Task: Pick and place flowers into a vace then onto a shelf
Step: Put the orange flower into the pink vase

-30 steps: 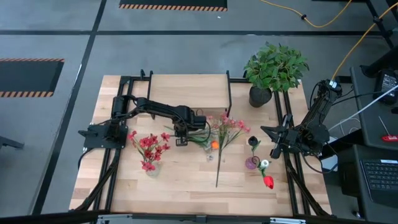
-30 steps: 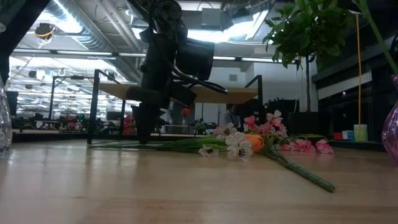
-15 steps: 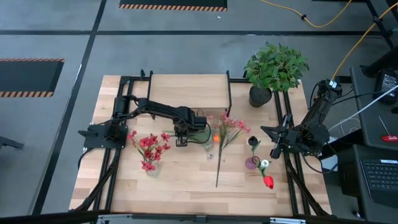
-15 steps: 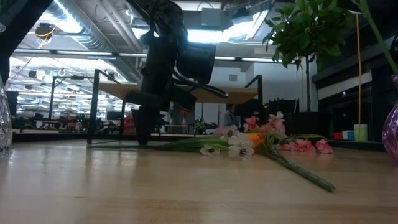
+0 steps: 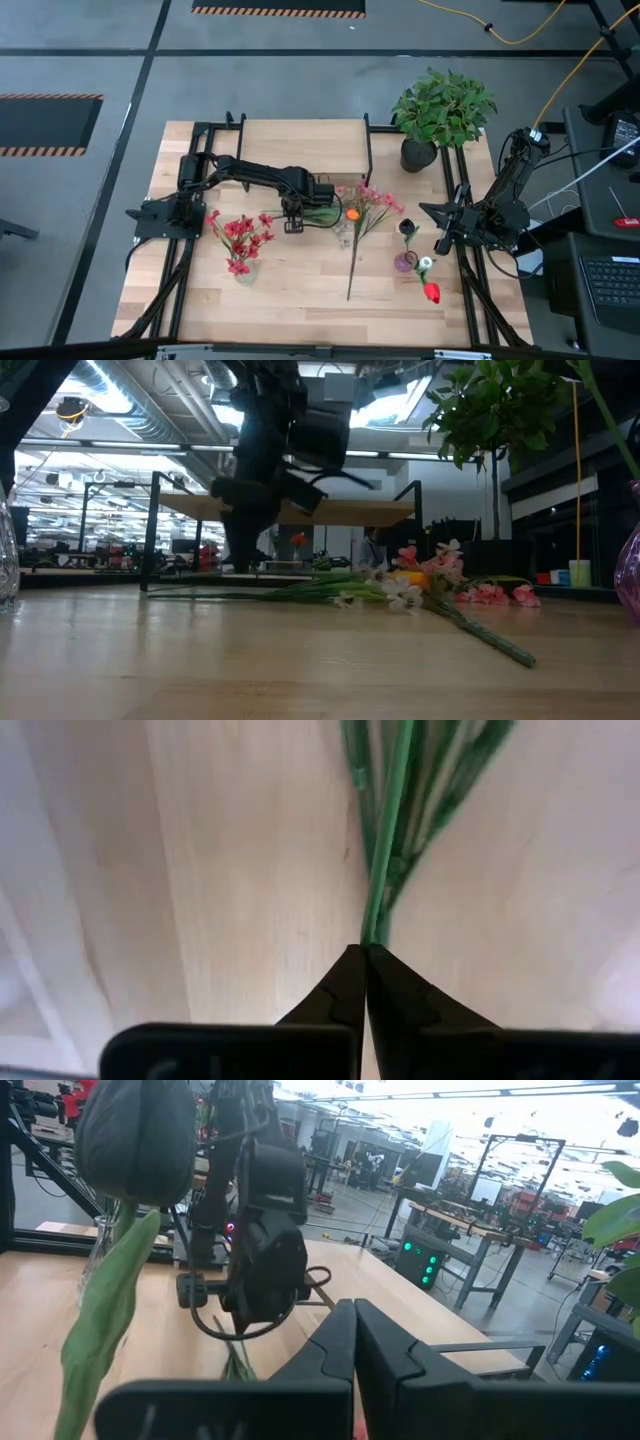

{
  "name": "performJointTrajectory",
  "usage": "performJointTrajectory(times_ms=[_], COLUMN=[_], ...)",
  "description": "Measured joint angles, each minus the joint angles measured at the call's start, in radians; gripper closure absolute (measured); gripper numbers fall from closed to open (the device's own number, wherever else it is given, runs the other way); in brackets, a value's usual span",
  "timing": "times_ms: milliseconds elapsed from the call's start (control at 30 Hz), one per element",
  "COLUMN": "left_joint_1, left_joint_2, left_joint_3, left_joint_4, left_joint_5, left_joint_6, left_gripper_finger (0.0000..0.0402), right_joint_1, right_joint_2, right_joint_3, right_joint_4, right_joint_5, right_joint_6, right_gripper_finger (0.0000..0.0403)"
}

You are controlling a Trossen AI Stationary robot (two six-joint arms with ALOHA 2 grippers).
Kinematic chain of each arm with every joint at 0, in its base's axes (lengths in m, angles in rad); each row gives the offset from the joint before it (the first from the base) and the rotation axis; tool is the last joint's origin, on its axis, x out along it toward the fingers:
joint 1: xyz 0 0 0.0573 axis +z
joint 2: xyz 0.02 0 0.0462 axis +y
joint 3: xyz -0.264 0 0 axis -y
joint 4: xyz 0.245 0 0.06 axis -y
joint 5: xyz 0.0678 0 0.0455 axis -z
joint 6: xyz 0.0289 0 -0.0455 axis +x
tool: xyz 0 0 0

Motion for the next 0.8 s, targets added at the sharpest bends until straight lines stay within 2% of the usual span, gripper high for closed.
performJointTrajectory(times_ms=[567, 800], left_joint_1=[-0.052, -0.053], left_joint_2=[-0.043, -0.043], left_joint_3=[0.214, 0.302], left_joint_4=[-0.052, -0.05], left_joint_5=[-0.084, -0.11], left_joint_6=[0.032, 0.095], left_gripper_finger=[0.04, 0.04], right_joint_1=[0.0, 0.0], right_joint_2=[0.001, 0.0], right_joint_3=[0.0, 0.0], right_joint_4=[-0.003, -0.003], right_joint_5=[0.0, 0.0], right_joint_6=[0.0, 0.0], right_gripper_finger=[0.0398, 0.0398])
